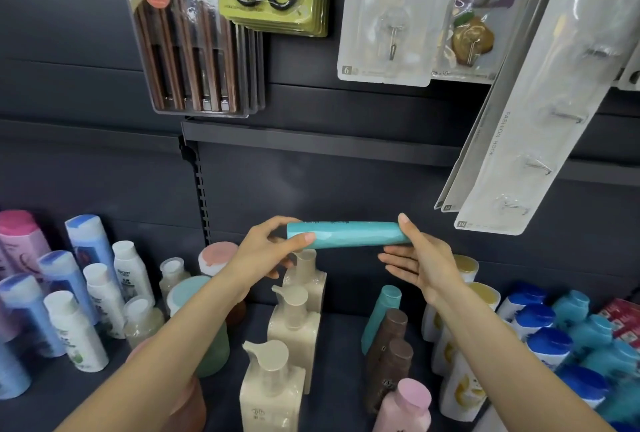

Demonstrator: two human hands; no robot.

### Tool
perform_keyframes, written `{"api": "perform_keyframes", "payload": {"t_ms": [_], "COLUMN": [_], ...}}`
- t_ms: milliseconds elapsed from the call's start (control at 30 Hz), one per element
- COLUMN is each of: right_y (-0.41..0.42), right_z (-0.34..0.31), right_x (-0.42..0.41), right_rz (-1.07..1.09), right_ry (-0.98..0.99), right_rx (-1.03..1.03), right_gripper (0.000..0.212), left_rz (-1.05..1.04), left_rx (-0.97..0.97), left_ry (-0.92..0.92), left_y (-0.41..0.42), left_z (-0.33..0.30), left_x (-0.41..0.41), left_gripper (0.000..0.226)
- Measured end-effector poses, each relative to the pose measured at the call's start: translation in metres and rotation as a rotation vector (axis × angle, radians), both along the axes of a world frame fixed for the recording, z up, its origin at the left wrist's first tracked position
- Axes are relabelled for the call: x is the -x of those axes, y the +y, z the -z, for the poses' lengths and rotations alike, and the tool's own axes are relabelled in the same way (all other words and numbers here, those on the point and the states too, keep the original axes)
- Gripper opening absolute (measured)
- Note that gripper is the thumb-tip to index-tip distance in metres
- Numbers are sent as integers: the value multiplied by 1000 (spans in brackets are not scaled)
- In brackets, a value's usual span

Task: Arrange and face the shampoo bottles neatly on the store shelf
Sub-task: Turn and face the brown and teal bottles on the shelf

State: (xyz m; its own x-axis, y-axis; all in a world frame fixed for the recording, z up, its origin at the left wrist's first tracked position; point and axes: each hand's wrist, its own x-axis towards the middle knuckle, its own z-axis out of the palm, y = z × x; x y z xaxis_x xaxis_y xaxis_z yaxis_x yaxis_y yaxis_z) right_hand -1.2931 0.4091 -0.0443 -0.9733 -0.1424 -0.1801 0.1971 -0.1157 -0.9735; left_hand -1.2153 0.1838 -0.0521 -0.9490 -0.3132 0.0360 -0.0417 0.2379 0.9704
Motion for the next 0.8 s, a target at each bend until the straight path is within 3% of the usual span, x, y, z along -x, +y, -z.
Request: {"api": "perform_keyframes", "payload": {"t_ms": [233, 467, 667, 800], "right_y": [-3, -5, -6, -2], "right_z": [1, 6, 13, 17], "right_x": [4, 16, 25, 33], "right_rz": [-26, 77, 138, 163], "right_ry": [-35, -41, 60, 122], "right_rx": [226, 292, 225, 150], "right_gripper": [28, 16, 10, 12], "left_rz": [37, 38, 21, 73], "left_rx": [26, 255, 460, 611], "left_ry": [8, 33, 33, 21], "left_y": [-1, -2, -2, -8], "left_z": [5, 21, 22, 26], "left_x": [2, 18, 34, 43], "left_gripper": [33, 56, 42, 48]}}
